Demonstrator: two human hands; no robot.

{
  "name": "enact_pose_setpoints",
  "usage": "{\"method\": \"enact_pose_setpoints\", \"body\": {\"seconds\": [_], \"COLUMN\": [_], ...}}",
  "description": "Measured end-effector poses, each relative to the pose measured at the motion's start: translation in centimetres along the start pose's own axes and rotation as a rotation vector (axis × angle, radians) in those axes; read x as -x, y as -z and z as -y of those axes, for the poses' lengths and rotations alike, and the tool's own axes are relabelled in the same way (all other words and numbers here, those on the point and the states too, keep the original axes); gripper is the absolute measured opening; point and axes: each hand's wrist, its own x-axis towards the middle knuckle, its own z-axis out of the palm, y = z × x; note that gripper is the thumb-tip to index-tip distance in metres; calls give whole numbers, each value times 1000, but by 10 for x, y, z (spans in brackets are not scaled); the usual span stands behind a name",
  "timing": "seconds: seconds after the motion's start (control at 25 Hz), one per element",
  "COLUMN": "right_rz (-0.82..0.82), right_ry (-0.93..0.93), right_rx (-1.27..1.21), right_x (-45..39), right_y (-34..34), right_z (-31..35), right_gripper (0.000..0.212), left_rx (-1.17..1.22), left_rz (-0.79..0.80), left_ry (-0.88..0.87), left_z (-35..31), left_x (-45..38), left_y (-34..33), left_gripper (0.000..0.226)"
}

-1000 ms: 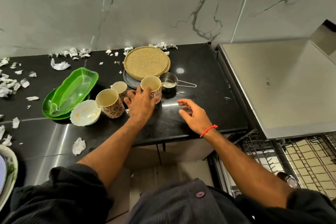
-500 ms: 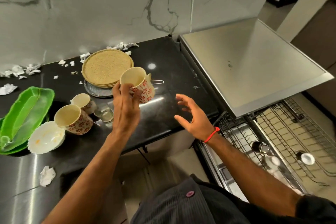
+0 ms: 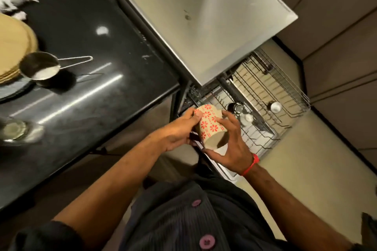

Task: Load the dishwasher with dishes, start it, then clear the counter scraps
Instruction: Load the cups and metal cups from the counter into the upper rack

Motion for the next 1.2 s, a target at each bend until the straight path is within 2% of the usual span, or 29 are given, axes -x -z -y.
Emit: {"method": "enact_pose_setpoints", "body": {"seconds": [0.12,0.24,0.4,0.52,0.6,0.84,0.92,1.04,1.2], "right_rz": [-28,-36,-48,-91,-109,122,145,273,325], "right_ry": [-137,-246,-551,-780,-862,-889,-872,-869,-887], "right_rx": [29,46,-61,-123,-161,-133,-109,-24,-36], "right_x": [29,39,35,30,24,22,17,17,24], "right_y": [9,20,29,24,15,-21,-24,-26,-25], "right_z": [-36,-72,-124,-176,-207,-272,-282,-293,-300], "right_gripper": [88,89,91,89,87,88,89,98,108], "left_rx": [-95,-178,-267,-302,-334,-534,-653,-864,-783], "left_rz": [-21,-117,-253,-274,-291,-266,-307,-292,-251], "left_ry": [184,318,319,273,256,389,400,395,320], "left_z": [4,5,16,27,33,61,62,59,59], "left_x": [-51,-98,-161,-214,-245,-293,-301,-304,-296], "left_y": [-42,-75,-110,-130,-136,-142,-142,-146,-134], "left_gripper": [34,40,40,27,29,41,41,36,32]}}
